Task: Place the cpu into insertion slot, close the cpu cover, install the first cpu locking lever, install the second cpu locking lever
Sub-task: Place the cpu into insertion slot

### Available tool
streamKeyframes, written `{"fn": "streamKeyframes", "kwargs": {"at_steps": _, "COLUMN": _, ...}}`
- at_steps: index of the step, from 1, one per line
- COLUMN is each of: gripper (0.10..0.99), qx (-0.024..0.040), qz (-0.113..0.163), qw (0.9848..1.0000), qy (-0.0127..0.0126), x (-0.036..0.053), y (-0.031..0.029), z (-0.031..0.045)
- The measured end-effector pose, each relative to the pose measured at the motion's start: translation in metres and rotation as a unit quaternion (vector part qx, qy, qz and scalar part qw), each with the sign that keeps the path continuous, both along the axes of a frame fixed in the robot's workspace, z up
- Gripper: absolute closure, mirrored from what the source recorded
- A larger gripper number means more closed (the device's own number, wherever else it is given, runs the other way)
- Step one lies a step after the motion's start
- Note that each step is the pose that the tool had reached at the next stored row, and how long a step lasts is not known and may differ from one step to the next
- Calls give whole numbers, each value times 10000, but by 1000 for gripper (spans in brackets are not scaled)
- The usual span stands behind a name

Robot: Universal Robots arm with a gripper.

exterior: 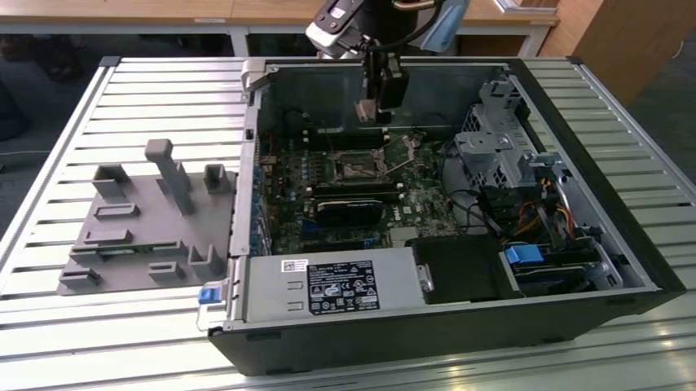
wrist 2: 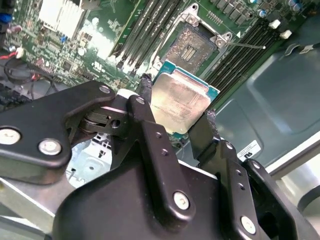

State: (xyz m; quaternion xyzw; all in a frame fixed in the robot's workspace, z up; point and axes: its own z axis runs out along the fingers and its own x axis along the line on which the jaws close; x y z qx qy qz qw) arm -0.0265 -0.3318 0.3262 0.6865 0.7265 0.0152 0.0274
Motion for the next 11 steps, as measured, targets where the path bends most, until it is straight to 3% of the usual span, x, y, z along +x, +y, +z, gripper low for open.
{"fn": "streamKeyframes", "kwargs": {"at_steps": 4, "gripper": 545, "qx": -2, "qz": -178, "qw": 9998, "qy": -1, "x": -16, "y": 4, "z": -59}}
{"fn": "streamKeyframes", "kwargs": {"at_steps": 11, "gripper": 545, "qx": -8, "qz": -183, "qw": 9998, "qy": -1, "x": -31, "y": 12, "z": -186}}
